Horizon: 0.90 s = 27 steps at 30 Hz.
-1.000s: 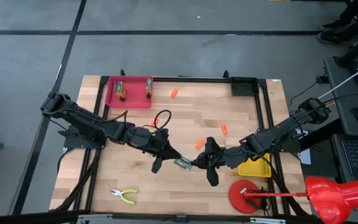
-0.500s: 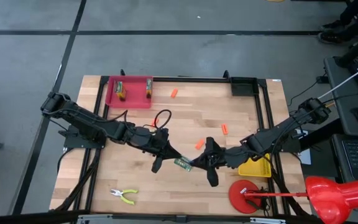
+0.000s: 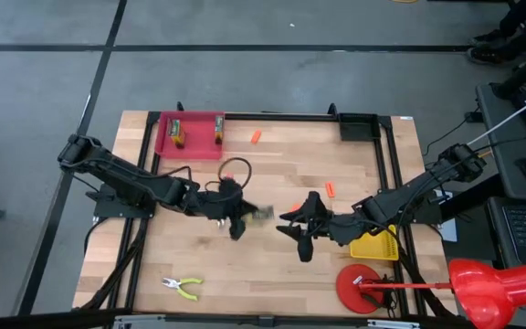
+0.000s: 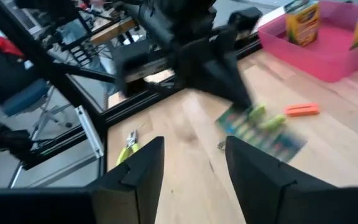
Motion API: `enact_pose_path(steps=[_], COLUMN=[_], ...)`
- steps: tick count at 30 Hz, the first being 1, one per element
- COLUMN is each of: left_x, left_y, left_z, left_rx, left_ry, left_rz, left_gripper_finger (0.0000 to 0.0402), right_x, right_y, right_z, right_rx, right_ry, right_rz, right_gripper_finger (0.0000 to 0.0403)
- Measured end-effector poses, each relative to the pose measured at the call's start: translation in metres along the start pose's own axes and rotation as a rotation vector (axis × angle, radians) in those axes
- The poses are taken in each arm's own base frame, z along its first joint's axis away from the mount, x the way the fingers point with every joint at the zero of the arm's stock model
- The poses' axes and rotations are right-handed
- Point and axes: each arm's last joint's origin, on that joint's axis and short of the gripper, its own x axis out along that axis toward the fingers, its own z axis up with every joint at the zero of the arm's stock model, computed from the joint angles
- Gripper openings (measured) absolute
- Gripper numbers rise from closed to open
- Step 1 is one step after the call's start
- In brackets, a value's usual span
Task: Pick & Place School Supplies
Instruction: Put the yellow crayon box into the pink bin
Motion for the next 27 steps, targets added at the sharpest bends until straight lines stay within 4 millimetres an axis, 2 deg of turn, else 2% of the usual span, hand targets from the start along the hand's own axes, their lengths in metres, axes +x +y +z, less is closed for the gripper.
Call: enact_pose_path(steps=[8,15,20,27], left_x=[-0.025,-0.042,-0.041,-0.048], left_y=[0.021,0.041,0.063,0.107], left_z=[0.016,0.023,0.031,0.035], left_rx=[-0.3,-0.537,-0.543,-0.575], left_ry=[-0.413,-0.774,-0.815,-0.797], left_rz=[0.435,0.632,0.734,0.911], left_gripper_finger=[0.0002,0.0002,0.0002,0.0002], right_x=[0.0,0.0,0.0,0.0], right_y=[-0.003,-0.003,-0.003,-0.003], right_z=[-0.001,-0.001,-0.001,-0.001], right_rx=[0.009,0.012,0.012,0.012], right_ry=[-0.007,-0.017,-0.021,-0.021], right_rz=[-0.047,-0.06,-0.064,-0.064], right_gripper_finger=[0.0172,0.0171,0.0171,0.0171])
